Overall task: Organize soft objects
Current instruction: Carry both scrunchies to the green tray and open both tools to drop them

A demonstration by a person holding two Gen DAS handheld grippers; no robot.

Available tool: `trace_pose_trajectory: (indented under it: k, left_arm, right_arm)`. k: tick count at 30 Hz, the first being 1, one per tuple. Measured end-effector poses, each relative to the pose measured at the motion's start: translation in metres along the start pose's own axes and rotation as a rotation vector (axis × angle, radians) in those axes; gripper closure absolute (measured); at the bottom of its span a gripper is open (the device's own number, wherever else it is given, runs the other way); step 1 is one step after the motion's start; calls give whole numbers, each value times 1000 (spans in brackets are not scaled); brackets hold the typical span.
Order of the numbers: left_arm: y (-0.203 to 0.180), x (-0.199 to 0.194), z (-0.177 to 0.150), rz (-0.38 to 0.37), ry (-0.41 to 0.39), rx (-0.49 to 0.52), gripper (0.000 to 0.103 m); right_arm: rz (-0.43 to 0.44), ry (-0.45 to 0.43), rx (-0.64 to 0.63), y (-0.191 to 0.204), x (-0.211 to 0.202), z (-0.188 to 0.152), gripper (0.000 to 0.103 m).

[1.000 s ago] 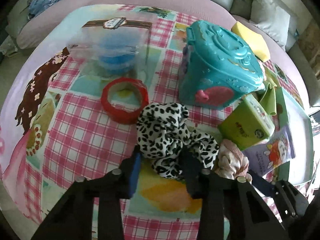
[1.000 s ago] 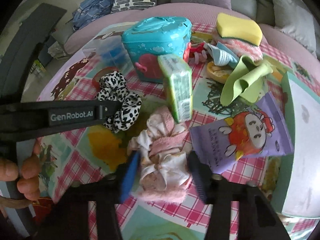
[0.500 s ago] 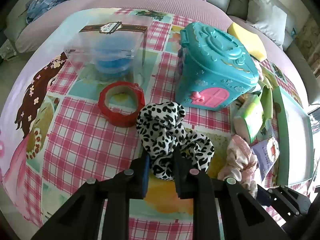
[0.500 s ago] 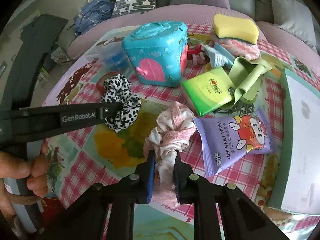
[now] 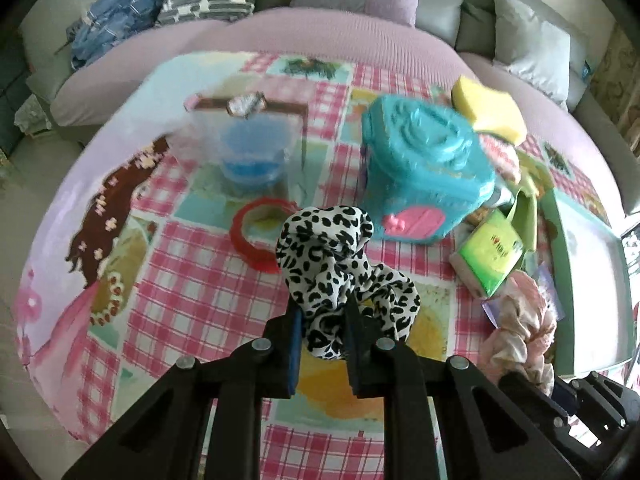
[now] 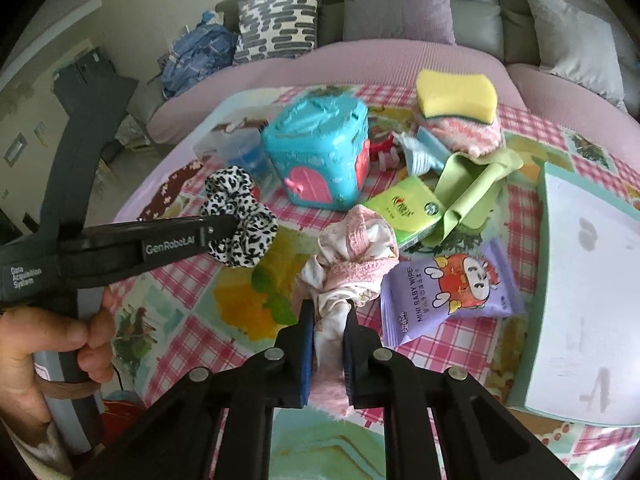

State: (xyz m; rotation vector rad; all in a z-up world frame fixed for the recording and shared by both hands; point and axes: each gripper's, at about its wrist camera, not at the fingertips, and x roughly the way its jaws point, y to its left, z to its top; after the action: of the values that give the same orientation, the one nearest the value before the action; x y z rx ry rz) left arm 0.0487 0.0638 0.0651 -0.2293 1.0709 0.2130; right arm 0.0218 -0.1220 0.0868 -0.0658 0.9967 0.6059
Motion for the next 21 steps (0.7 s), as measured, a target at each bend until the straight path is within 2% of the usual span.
trace_pose_trajectory:
  k: [5, 10, 15, 21]
  left_arm:
    - [2, -24, -6, 11, -59, -5, 84]
    - [-5, -54, -2, 13, -125, 3, 84]
    - [-31, -67, 15, -6, -165, 46, 84]
    - [-91, -87, 33, -85, -190, 168, 84]
  right_arm:
    - [-8, -55, 8, -2, -19, 5, 90]
    - [-74, -137, 21, -13, -49, 14, 90]
    - [-192, -193, 76, -46, -80, 26, 90]
    - [-300, -229, 153, -93, -112, 36, 90]
